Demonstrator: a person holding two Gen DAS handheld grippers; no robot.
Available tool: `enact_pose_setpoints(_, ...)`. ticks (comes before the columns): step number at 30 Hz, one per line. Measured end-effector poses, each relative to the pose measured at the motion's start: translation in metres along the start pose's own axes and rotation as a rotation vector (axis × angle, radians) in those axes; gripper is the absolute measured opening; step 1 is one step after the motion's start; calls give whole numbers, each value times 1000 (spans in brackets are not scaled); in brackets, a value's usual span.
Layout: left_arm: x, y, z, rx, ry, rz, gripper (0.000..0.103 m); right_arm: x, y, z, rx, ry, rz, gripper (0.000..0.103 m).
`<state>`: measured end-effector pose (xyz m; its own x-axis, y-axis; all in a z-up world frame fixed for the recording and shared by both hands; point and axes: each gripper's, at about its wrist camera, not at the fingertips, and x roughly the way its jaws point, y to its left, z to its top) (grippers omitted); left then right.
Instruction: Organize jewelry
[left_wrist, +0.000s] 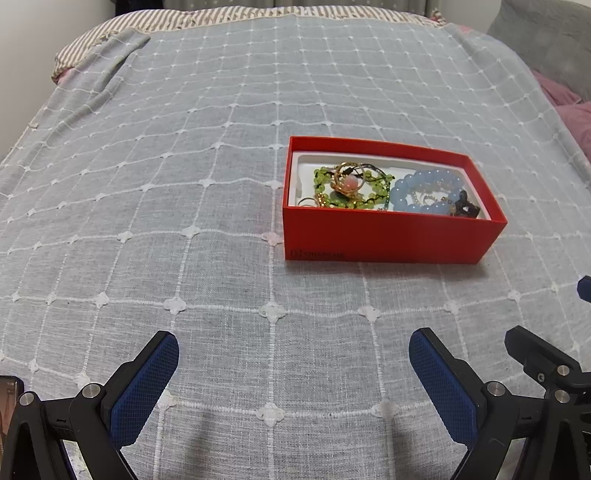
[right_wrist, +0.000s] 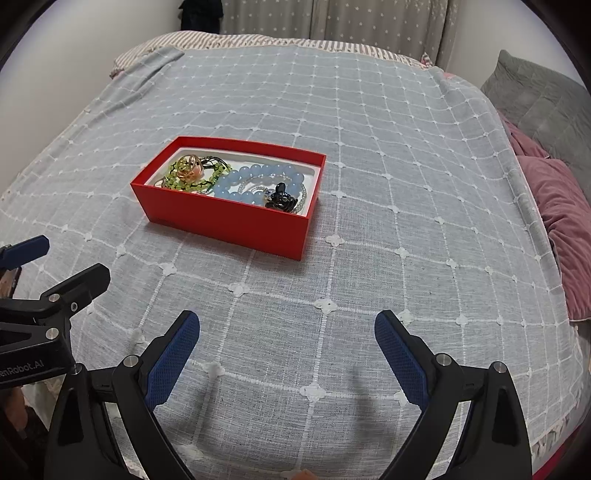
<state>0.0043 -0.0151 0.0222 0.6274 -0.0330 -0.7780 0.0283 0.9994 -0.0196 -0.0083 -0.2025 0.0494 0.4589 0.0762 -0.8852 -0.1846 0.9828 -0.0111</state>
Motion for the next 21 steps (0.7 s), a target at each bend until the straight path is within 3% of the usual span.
enact_pose_setpoints(21, 1, 0, -1, 1, 2, 3, 102, 0, 0, -1, 3, 4, 6, 97)
